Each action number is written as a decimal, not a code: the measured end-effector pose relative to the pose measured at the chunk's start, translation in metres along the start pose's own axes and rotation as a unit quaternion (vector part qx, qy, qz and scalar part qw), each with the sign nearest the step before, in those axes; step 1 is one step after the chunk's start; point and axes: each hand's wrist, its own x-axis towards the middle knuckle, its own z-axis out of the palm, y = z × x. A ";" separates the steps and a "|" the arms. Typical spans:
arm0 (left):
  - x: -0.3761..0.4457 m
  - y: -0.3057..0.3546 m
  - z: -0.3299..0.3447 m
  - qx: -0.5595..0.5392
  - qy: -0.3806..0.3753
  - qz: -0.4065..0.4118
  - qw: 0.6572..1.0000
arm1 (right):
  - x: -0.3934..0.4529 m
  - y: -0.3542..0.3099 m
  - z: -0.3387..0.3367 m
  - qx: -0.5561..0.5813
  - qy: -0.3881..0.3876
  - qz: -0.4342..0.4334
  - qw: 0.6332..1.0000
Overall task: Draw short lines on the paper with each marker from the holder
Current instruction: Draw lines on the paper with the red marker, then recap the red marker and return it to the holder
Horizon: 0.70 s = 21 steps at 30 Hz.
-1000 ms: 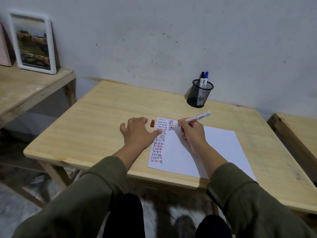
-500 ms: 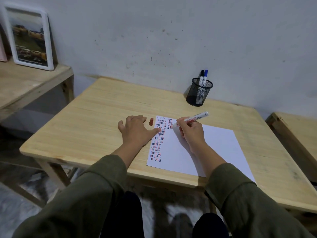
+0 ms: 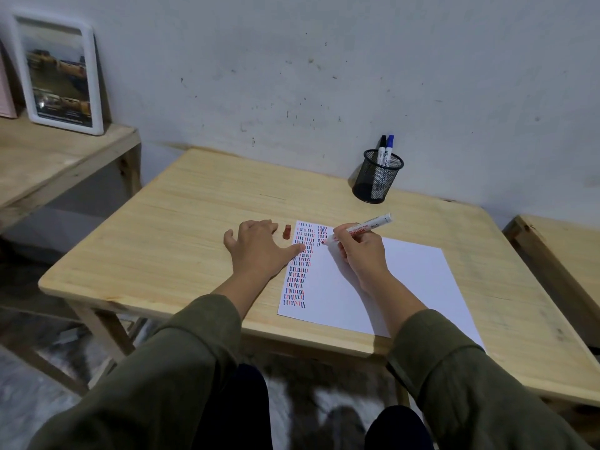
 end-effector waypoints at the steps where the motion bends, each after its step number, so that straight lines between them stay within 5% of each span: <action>1: 0.000 0.000 0.000 -0.001 0.000 -0.001 1.000 | 0.000 0.000 0.000 -0.004 0.000 -0.002 1.000; 7: -0.002 0.000 -0.002 -0.011 0.001 0.000 1.000 | 0.000 0.001 -0.001 -0.014 0.003 -0.010 1.000; 15: -0.003 0.005 -0.005 -0.057 0.015 0.053 0.997 | -0.005 -0.005 -0.006 0.125 -0.010 0.008 0.992; 21: 0.006 0.018 -0.005 -0.134 0.057 -0.012 0.989 | -0.008 -0.028 -0.017 0.177 -0.015 0.015 0.984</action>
